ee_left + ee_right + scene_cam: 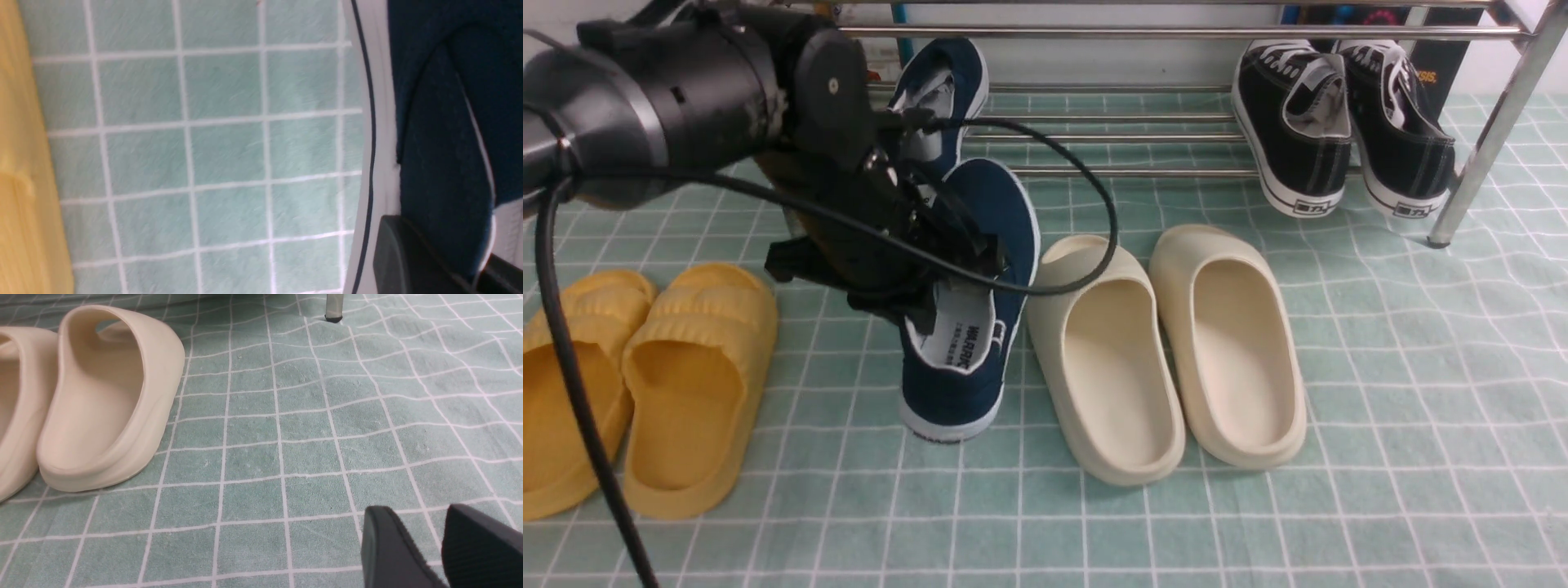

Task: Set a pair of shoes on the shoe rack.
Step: Use the left arm to put a shoe into the shoe rack

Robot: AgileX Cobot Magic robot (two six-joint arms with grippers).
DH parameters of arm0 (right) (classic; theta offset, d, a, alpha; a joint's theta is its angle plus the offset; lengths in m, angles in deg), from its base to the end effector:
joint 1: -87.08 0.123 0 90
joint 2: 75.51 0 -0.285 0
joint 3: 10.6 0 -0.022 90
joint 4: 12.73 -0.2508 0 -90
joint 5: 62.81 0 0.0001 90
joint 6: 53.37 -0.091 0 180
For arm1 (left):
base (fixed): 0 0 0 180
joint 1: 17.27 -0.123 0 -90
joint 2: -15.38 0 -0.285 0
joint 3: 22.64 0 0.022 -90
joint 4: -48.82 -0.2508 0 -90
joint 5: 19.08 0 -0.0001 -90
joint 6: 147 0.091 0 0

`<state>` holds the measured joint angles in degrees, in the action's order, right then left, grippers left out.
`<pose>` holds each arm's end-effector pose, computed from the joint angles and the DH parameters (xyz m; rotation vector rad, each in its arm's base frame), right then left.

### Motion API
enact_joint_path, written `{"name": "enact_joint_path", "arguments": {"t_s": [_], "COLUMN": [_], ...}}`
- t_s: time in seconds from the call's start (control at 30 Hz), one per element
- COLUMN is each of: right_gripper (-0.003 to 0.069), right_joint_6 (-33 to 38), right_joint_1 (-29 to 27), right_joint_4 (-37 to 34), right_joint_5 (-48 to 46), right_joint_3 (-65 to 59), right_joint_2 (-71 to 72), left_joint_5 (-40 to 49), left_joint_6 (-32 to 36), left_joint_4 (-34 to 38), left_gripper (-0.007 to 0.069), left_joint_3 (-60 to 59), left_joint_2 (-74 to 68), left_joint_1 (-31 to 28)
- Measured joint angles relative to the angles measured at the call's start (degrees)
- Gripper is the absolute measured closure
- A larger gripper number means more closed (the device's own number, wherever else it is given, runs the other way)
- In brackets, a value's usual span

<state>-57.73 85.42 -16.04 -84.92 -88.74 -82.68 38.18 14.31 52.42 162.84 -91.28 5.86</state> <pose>0.0522 0.0005 0.1737 0.1336 1.8704 0.0897 0.3341 -0.1480 0.2845 0.0750 2.7978 -0.2677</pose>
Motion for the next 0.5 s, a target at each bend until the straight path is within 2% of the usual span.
{"name": "enact_joint_path", "arguments": {"t_s": [0.33,0.5], "right_gripper": [0.0419,0.0419], "right_joint_6": [0.0,0.0], "right_joint_1": [0.0,0.0], "right_joint_4": [0.0,0.0], "right_joint_5": [0.0,0.0], "right_joint_3": [0.0,0.0], "right_joint_2": [0.0,0.0], "left_joint_5": [5.1,11.8], "left_joint_6": [1.8,2.0], "left_joint_4": [-0.2,-3.6], "left_gripper": [0.0635,0.0635], "left_joint_3": [30.1,52.9], "left_joint_2": [-19.3,-34.2], "left_joint_1": [0.0,-0.1]}}
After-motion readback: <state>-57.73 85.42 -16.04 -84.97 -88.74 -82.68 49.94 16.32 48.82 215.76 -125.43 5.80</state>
